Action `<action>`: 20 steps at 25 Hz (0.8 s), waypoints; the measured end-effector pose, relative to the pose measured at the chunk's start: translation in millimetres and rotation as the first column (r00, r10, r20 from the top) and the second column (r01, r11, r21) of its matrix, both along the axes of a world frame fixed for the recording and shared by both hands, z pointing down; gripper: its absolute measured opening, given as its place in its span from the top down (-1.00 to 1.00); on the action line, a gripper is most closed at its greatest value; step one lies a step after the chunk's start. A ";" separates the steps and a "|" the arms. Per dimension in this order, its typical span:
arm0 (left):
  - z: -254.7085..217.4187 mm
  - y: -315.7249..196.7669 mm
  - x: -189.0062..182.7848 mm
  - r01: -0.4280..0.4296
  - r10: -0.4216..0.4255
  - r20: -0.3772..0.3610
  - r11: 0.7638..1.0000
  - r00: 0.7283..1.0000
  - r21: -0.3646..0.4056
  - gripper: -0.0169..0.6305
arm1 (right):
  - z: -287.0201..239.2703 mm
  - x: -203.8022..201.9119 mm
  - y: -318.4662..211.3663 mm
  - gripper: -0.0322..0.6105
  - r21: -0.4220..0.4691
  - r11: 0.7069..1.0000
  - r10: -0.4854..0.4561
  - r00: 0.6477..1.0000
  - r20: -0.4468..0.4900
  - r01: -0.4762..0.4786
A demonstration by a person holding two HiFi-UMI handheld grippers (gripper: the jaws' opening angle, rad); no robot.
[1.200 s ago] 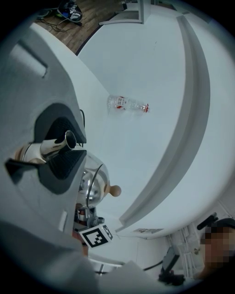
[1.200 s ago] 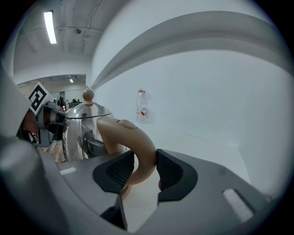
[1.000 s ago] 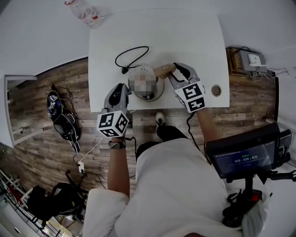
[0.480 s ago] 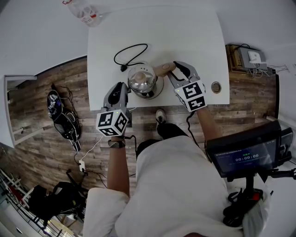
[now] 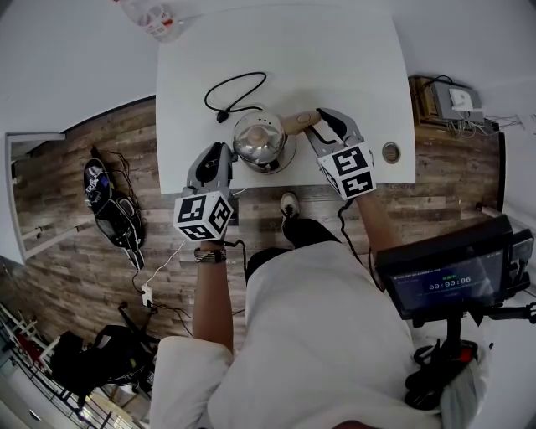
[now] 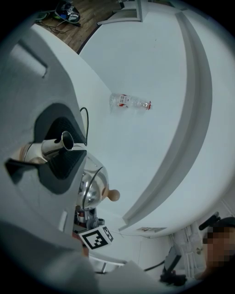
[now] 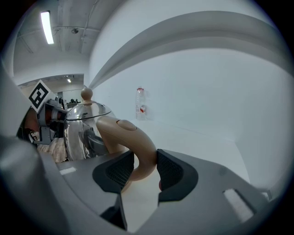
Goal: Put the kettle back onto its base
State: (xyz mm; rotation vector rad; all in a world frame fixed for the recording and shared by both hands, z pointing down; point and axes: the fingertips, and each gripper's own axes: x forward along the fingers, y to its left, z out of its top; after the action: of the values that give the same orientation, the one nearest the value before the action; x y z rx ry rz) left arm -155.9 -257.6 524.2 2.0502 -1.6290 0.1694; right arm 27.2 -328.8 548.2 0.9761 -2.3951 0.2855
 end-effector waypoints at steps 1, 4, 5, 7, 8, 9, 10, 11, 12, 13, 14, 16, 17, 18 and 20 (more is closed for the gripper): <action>1.4 0.4 0.8 -0.003 0.003 0.005 1.000 1.000 -0.006 0.79 | 2.3 0.9 1.0 0.40 -0.005 1.000 0.003 1.000 -0.004 -0.003; 2.8 1.1 2.3 -0.006 0.006 0.010 1.000 1.000 -0.005 0.79 | 6.2 3.7 3.3 0.40 -0.013 1.000 0.018 1.000 0.005 -0.017; 3.2 0.7 2.2 -0.004 0.004 0.012 1.000 1.000 -0.004 0.78 | 6.5 4.0 3.2 0.40 -0.018 1.000 0.023 1.000 0.012 -0.023; 5.8 -0.1 1.3 0.002 -0.002 0.017 1.000 1.000 -0.012 0.77 | 7.5 3.8 1.8 0.39 -0.029 0.999 0.037 0.999 0.029 -0.036; 7.8 -0.3 1.3 0.004 -0.004 0.019 1.000 1.000 -0.020 0.70 | 8.3 4.4 0.7 0.39 -0.036 0.998 0.046 0.998 0.035 -0.045; 9.8 -0.2 1.7 0.005 -0.005 0.020 1.000 1.000 -0.027 0.64 | 9.1 6.0 -0.4 0.38 -0.042 0.998 0.058 0.998 0.039 -0.057; 11.6 0.2 2.0 0.008 -0.007 0.019 0.999 1.000 -0.033 0.62 | 9.9 8.5 -1.6 0.36 -0.047 0.997 0.071 0.997 0.041 -0.069; 13.2 0.8 1.9 0.011 -0.010 0.017 0.999 1.000 -0.038 0.59 | 11.0 11.6 -2.8 0.35 -0.050 0.995 0.084 0.996 0.040 -0.082; 14.6 1.6 1.5 0.015 -0.014 0.014 0.999 1.000 -0.041 0.57 | 12.5 15.0 -3.7 0.34 -0.052 0.994 0.094 0.995 0.037 -0.092; 16.0 2.5 1.0 0.019 -0.018 0.010 0.999 1.000 -0.044 0.56 | 14.5 18.6 -4.4 0.32 -0.056 0.993 0.104 0.994 0.031 -0.102; 17.3 3.2 0.4 0.023 -0.022 0.006 0.999 1.000 -0.046 0.55 | 16.8 22.3 -4.9 0.31 -0.062 0.992 0.114 0.993 0.027 -0.112; 19.6 3.5 -0.5 0.028 -0.028 -0.001 0.998 1.000 -0.050 0.54 | 21.2 29.8 -6.3 0.31 -0.077 0.988 0.136 0.990 0.024 -0.134; 20.7 2.6 -0.5 0.030 -0.030 -0.003 0.998 1.000 -0.050 0.54 | 22.8 33.1 -7.6 0.31 -0.084 0.986 0.148 0.989 0.025 -0.145; 21.7 1.4 -0.3 0.030 -0.030 -0.004 0.998 1.000 -0.050 0.54 | 24.0 35.9 -9.0 0.31 -0.090 0.984 0.159 0.987 0.028 -0.156; 23.2 2.2 -0.2 0.030 -0.030 -0.002 0.998 1.000 -0.049 0.54 | 24.3 38.7 -7.7 0.31 -0.094 0.981 0.175 0.984 0.034 -0.171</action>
State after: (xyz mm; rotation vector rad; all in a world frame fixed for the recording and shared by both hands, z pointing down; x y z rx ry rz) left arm -156.1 -255.4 547.4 1.9876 -1.6369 0.1946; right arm 65.9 -336.5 572.5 1.1479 -2.3153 0.4788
